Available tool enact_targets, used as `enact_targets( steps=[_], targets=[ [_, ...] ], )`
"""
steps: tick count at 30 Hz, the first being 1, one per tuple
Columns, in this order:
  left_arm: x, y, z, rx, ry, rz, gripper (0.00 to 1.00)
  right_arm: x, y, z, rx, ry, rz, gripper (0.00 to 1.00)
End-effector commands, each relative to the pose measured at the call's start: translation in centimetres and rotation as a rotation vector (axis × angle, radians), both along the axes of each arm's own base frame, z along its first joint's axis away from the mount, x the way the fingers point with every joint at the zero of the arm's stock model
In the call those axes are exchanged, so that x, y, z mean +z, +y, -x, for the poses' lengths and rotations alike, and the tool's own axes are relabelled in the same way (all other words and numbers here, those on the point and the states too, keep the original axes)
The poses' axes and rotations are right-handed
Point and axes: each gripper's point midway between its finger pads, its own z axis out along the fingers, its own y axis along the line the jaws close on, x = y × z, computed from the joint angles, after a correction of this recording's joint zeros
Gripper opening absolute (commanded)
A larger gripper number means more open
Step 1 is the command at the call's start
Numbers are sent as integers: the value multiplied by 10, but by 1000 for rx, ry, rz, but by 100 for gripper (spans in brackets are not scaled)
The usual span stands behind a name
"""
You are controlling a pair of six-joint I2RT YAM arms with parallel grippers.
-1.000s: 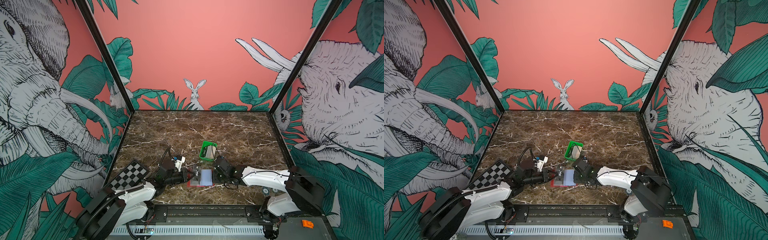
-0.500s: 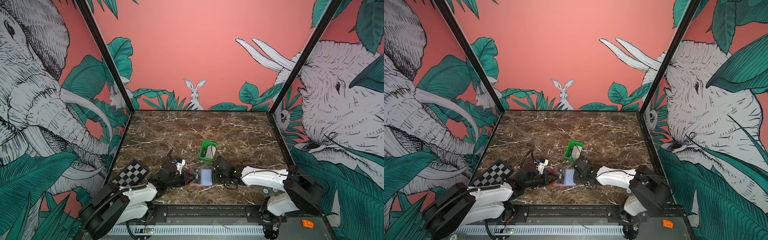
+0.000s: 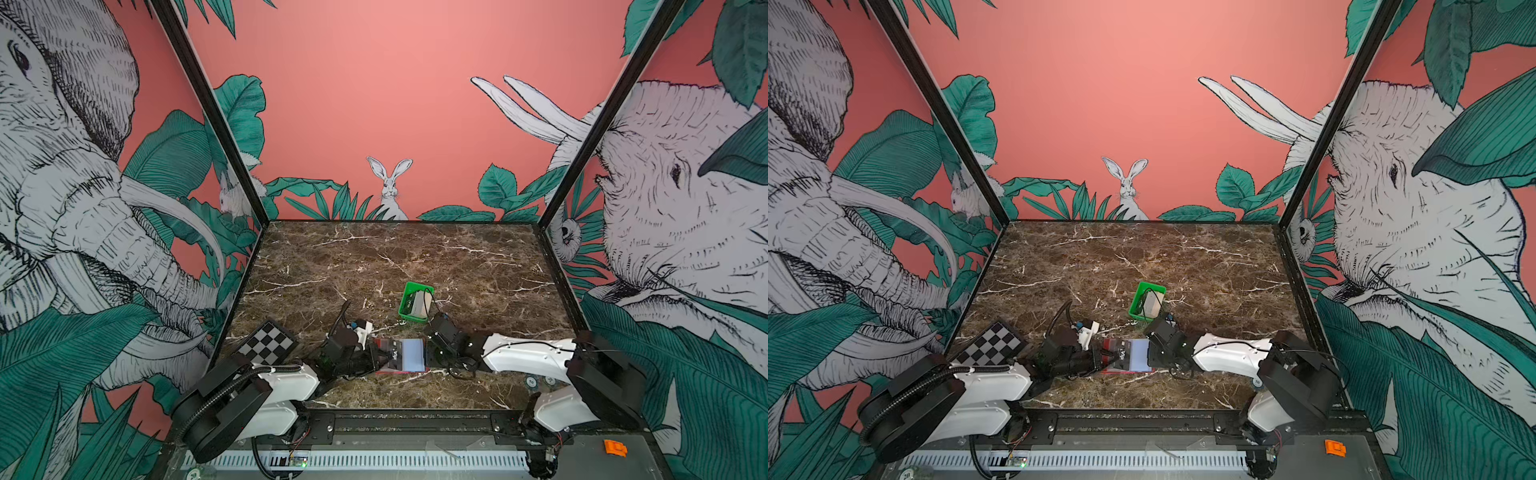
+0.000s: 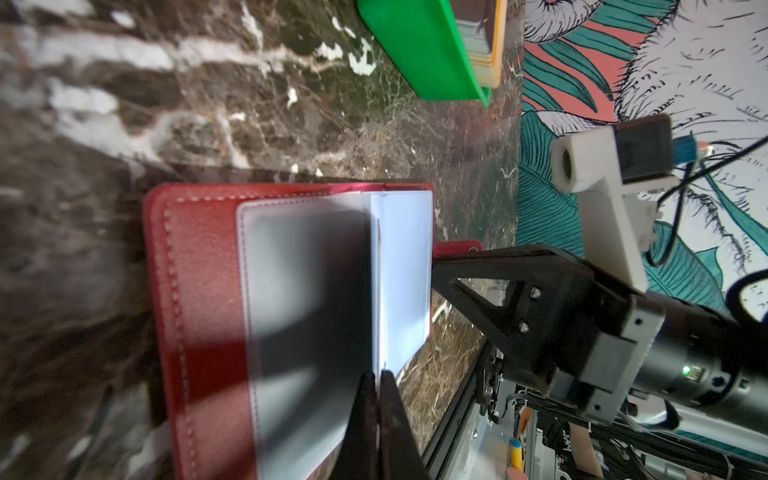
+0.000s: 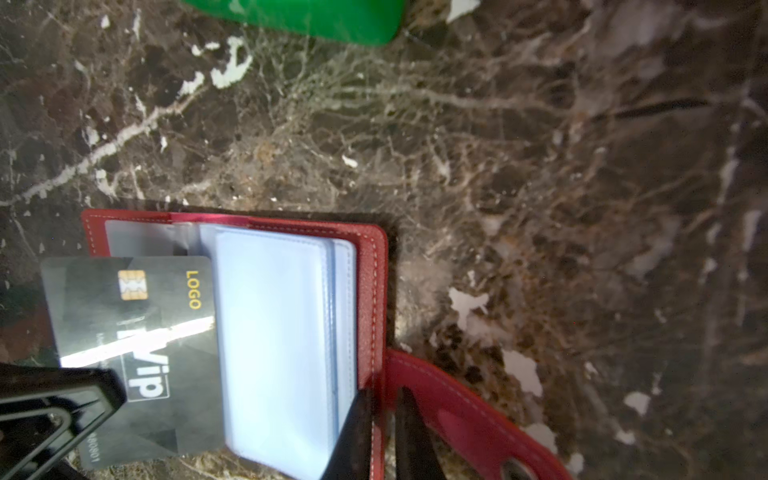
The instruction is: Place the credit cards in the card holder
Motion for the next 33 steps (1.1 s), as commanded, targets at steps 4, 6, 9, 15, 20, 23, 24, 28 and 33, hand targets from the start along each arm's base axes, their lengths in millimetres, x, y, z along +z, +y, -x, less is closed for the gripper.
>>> enact_targets(
  steps=[4,6,9,15,20,23,24,28,33],
  targets=[
    [-1,-3,-3,16,-10,9,0,-6,-5,1,-12,-2,17,13],
    [-1,-4,-3,16,-12,8,0,-6,-4,2,-10,-1,15,13],
    [-3,-4,-4,19,-13,0,0,-7,-5,1,-13,-1,17,13],
    [-8,-3,-5,30,-4,-9,0,-9,-7,3,-15,2,23,13],
    [-8,-5,-6,30,0,6,0,-10,-7,3,-15,1,23,13],
    [-10,-6,-5,30,7,7,0,-11,-7,3,-16,2,23,13],
    [-10,-7,-4,28,8,8,0,-11,-7,3,-17,4,22,13],
    [-12,-9,-3,23,10,8,0,-13,-8,3,-18,7,24,13],
    [-15,-12,0,15,19,1,0,-13,-8,4,-18,7,25,13]
  ],
)
